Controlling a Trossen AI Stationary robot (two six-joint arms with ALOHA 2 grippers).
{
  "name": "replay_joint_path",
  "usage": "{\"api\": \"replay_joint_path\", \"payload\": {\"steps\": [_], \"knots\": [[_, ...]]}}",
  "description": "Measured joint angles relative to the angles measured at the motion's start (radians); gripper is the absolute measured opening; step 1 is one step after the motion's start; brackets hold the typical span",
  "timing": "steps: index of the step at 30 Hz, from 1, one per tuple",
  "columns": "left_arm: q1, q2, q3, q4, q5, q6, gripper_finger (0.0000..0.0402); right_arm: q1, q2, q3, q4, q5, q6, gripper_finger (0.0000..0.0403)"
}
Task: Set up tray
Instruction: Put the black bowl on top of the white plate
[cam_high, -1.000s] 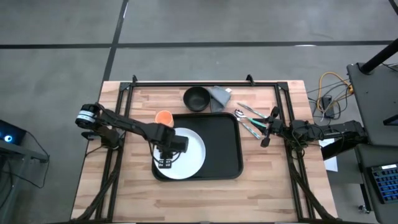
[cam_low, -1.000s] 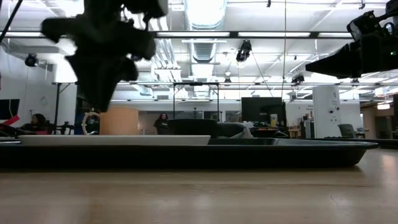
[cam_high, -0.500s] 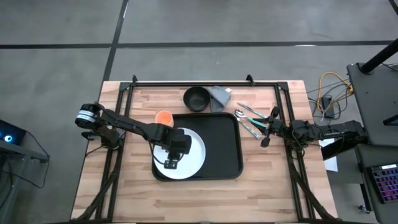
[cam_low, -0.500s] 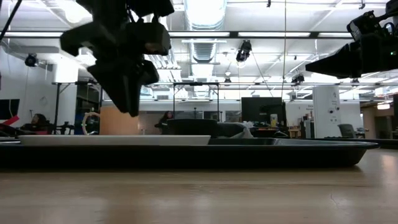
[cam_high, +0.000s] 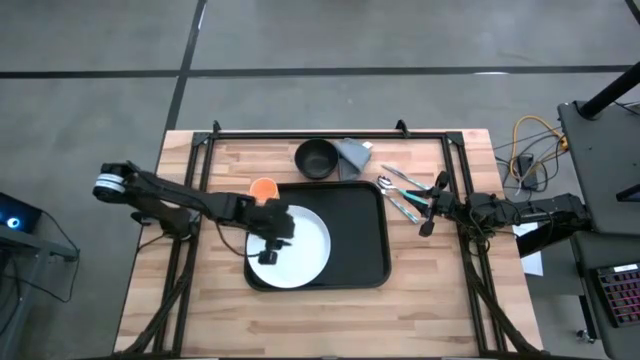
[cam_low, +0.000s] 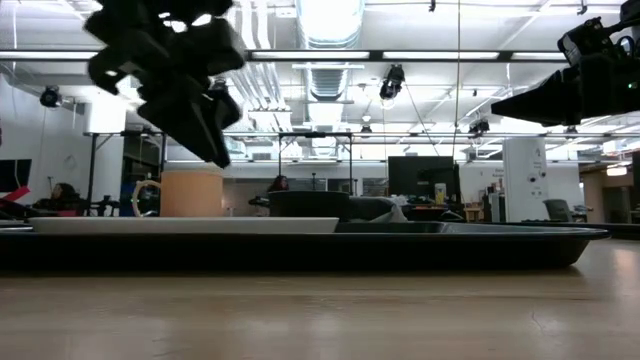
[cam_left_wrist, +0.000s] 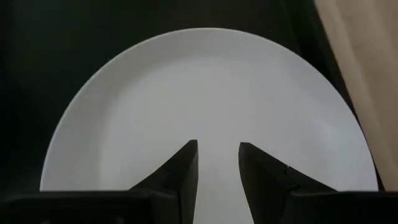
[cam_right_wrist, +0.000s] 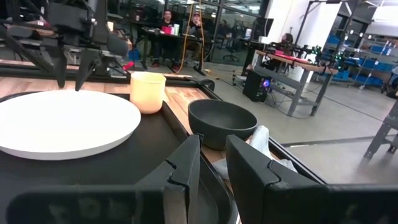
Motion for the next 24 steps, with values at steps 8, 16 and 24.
{"api": "replay_joint_path", "payload": {"steps": [8, 16, 24], "knots": [[0.0, -0.261, -0.228, 0.163, -0.001, 0.029, 0.0096, 0.0, 0.0, 0.0, 0.0, 0.0, 0.0, 0.0068], [0.0, -0.465, -0.419, 0.183, -0.002, 0.067, 0.0096, 0.0, 0.0, 0.0, 0.0, 0.0, 0.0, 0.0068], [0.0, -0.599, -0.53, 0.357, -0.003, 0.109, 0.0096, 0.0, 0.0, 0.0, 0.0, 0.0, 0.0, 0.0068]]}}
